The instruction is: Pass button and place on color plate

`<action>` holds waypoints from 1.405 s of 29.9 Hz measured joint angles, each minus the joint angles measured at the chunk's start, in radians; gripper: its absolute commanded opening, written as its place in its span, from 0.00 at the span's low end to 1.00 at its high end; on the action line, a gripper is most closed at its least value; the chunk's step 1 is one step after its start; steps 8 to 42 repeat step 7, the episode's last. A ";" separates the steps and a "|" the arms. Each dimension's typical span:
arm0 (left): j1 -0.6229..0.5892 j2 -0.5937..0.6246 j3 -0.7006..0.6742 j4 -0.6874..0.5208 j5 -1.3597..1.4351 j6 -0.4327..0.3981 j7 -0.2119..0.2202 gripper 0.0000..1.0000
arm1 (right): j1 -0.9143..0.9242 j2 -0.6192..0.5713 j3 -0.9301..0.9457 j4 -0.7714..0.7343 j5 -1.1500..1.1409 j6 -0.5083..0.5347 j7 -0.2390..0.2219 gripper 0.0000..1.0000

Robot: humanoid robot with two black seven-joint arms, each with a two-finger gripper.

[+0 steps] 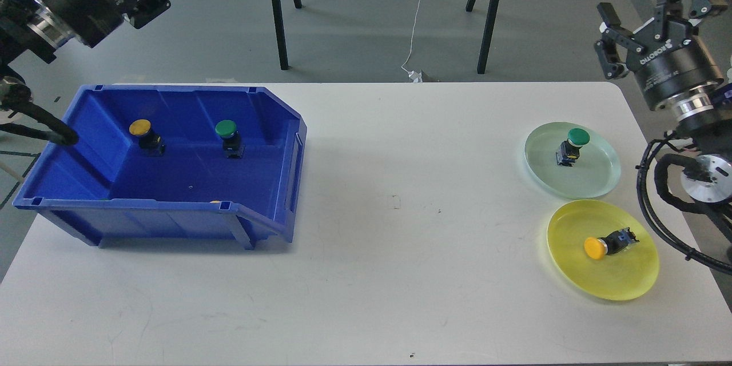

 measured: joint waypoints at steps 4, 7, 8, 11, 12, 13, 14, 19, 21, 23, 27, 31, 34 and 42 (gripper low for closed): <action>0.064 -0.073 -0.033 0.003 -0.139 0.000 0.000 0.99 | 0.080 0.151 -0.070 -0.037 0.003 0.000 0.000 0.99; 0.113 -0.104 -0.080 0.003 -0.163 0.000 0.000 0.99 | 0.090 0.204 -0.072 -0.048 0.007 -0.002 0.000 0.99; 0.113 -0.104 -0.080 0.003 -0.163 0.000 0.000 0.99 | 0.090 0.204 -0.072 -0.048 0.007 -0.002 0.000 0.99; 0.113 -0.104 -0.080 0.003 -0.163 0.000 0.000 0.99 | 0.090 0.204 -0.072 -0.048 0.007 -0.002 0.000 0.99; 0.113 -0.104 -0.080 0.003 -0.163 0.000 0.000 0.99 | 0.090 0.204 -0.072 -0.048 0.007 -0.002 0.000 0.99; 0.113 -0.104 -0.080 0.003 -0.163 0.000 0.000 0.99 | 0.090 0.204 -0.072 -0.048 0.007 -0.002 0.000 0.99; 0.113 -0.104 -0.080 0.003 -0.163 0.000 0.000 0.99 | 0.090 0.204 -0.072 -0.048 0.007 -0.002 0.000 0.99; 0.113 -0.104 -0.080 0.003 -0.163 0.000 0.000 0.99 | 0.090 0.204 -0.072 -0.048 0.007 -0.002 0.000 0.99; 0.113 -0.104 -0.080 0.003 -0.163 0.000 0.000 0.99 | 0.090 0.204 -0.072 -0.048 0.007 -0.002 0.000 0.99; 0.113 -0.104 -0.080 0.003 -0.163 0.000 0.000 0.99 | 0.090 0.204 -0.072 -0.048 0.007 -0.002 0.000 0.99; 0.113 -0.104 -0.080 0.003 -0.163 0.000 0.000 0.99 | 0.090 0.204 -0.072 -0.048 0.007 -0.002 0.000 0.99; 0.113 -0.104 -0.080 0.003 -0.163 0.000 0.000 0.99 | 0.090 0.204 -0.072 -0.048 0.007 -0.002 0.000 0.99; 0.113 -0.104 -0.080 0.003 -0.163 0.000 0.000 0.99 | 0.090 0.204 -0.072 -0.048 0.007 -0.002 0.000 0.99; 0.113 -0.104 -0.080 0.003 -0.163 0.000 0.000 0.99 | 0.090 0.204 -0.072 -0.048 0.007 -0.002 0.000 0.99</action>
